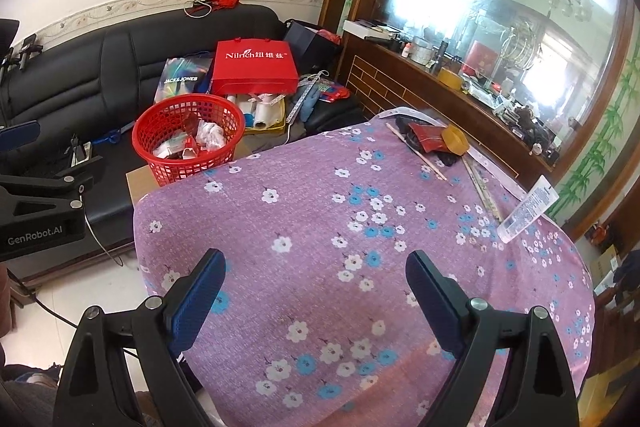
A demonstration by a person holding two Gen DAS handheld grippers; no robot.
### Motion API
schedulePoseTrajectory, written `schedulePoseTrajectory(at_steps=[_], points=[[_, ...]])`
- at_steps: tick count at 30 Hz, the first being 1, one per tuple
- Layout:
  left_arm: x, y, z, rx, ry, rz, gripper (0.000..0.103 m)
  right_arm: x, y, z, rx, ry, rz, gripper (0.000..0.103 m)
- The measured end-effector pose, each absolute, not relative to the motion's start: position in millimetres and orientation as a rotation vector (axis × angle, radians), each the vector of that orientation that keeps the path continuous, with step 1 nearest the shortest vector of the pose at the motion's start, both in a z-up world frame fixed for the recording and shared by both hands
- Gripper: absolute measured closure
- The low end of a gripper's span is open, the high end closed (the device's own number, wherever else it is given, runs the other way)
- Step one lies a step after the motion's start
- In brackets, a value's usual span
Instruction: Collect trash
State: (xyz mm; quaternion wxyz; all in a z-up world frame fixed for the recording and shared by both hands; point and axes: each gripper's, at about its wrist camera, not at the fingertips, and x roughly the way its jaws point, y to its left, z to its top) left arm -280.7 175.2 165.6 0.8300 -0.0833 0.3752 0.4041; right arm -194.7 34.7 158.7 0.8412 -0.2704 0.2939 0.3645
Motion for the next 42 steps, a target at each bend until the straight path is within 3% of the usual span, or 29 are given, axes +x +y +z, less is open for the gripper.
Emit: schedulePoseTrajectory(at_steps=[42], points=[[-290, 187, 158, -0.202, 0.802, 0.874, 0.002, -206, 54, 151, -0.606, 0.646, 0.775, 0.009]])
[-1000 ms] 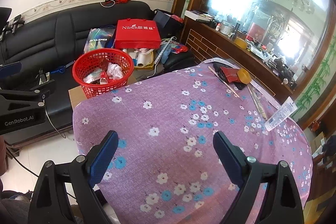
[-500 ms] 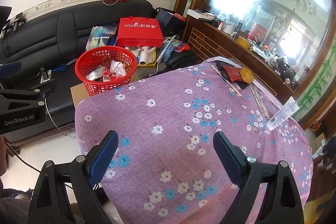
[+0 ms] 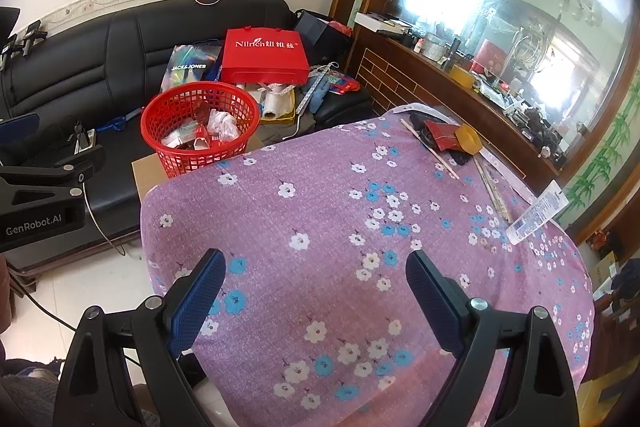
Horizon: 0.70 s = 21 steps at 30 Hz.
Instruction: Collect trash
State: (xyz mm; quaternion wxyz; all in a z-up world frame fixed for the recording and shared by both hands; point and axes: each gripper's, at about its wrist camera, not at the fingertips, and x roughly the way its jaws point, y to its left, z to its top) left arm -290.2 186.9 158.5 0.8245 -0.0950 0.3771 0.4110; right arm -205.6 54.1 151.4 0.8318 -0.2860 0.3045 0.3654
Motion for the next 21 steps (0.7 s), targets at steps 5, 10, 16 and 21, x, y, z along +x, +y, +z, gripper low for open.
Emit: schedulePoseTrajectory(at_steps=[5, 10, 16, 21], points=[[-290, 187, 159, -0.202, 0.802, 0.873, 0.002, -206, 54, 150, -0.609, 0.648, 0.771, 0.009], [-291, 187, 159, -0.202, 0.803, 0.873, 0.002, -206, 55, 150, -0.61, 0.649, 0.771, 0.009], [-286, 188, 157, -0.208, 0.806, 0.856, 0.002, -205, 52, 148, -0.618, 0.651, 0.761, 0.009], [-279, 190, 155, -0.203, 0.806, 0.84, 0.002, -201, 51, 147, -0.618, 0.659, 0.745, 0.009]])
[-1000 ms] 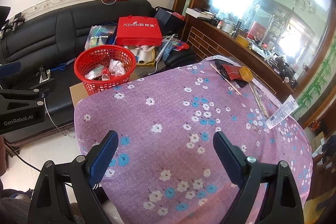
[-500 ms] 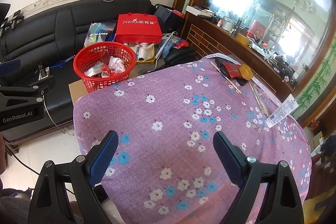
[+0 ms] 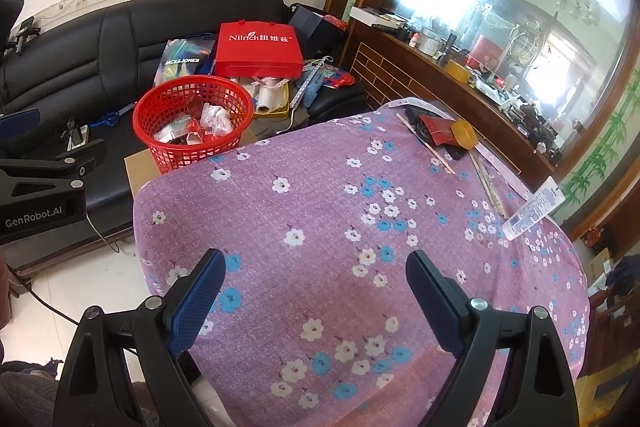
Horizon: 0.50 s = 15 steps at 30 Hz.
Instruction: Collect trash
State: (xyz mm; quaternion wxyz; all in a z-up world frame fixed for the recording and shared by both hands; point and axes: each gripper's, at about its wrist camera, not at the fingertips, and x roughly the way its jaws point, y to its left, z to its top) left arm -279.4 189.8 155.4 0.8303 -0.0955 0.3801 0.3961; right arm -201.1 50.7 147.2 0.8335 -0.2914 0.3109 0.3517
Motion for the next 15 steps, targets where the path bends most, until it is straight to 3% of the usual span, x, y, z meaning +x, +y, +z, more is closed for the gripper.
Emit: schedulePoseTrajectory(at_steps=[15], points=[[-258, 191, 151, -0.184, 0.812, 0.762, 0.002, -191, 45, 148, -0.618, 0.675, 0.697, 0.009]])
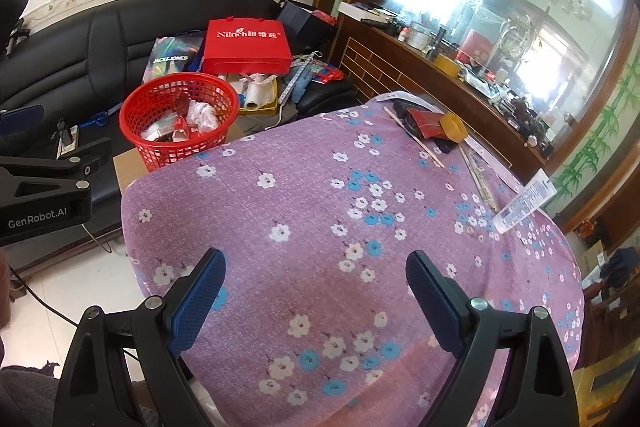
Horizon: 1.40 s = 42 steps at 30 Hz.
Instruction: Collect trash
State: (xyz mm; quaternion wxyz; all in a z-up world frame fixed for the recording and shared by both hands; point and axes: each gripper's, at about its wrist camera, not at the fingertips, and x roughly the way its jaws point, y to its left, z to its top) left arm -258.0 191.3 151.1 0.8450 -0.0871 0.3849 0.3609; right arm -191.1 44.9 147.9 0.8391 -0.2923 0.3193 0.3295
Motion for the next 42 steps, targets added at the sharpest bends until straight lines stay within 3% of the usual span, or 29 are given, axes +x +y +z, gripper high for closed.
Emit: schedulePoseTrajectory(at_steps=[9, 21, 26, 30, 42], points=[[-196, 149, 128, -0.044, 0.878, 0.547, 0.002, -136, -24, 126, -0.4, 0.882, 0.515, 0.009], [-62, -7, 48, 0.067, 0.982, 0.022, 0.002, -66, -228, 38, -0.081, 1.056, -0.044, 0.009], [-28, -22, 23, 0.065, 1.026, 0.034, 0.002, -45, -246, 20, 0.011, 1.048, -0.045, 0.008], [-11, -16, 12, 0.013, 1.028, 0.027, 0.001, -33, -241, 19, 0.011, 1.014, -0.049, 0.001], [-8, -9, 10, -0.047, 1.006, 0.008, 0.0, -20, -225, 14, -0.006, 1.001, -0.051, 0.0]])
